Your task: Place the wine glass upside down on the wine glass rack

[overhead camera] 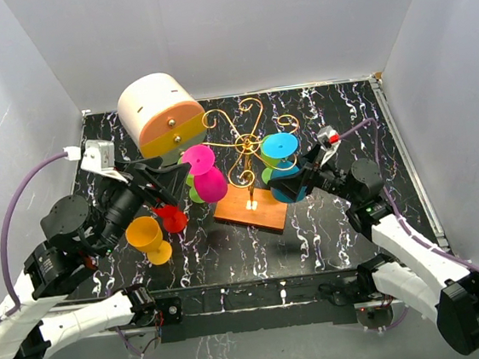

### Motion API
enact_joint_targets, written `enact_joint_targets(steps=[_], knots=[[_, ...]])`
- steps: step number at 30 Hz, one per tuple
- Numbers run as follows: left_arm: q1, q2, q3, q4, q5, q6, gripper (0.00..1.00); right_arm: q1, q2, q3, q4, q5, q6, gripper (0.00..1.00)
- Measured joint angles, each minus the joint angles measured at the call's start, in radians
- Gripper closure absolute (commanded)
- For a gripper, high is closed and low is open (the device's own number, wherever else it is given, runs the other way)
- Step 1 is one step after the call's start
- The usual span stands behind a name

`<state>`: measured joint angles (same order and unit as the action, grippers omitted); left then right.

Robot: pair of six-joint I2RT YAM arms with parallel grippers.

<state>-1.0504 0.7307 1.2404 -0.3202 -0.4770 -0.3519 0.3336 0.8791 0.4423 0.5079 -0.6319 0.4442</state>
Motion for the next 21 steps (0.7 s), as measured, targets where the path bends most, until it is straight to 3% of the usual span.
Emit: enact_joint_targets(steps=[21], knots=[[0.0, -0.011, 0.0, -0.002, -0.006, -0.007, 0.22, 0.027, -0.021, 0.033, -0.045, -0.079, -0.05, 0.54]])
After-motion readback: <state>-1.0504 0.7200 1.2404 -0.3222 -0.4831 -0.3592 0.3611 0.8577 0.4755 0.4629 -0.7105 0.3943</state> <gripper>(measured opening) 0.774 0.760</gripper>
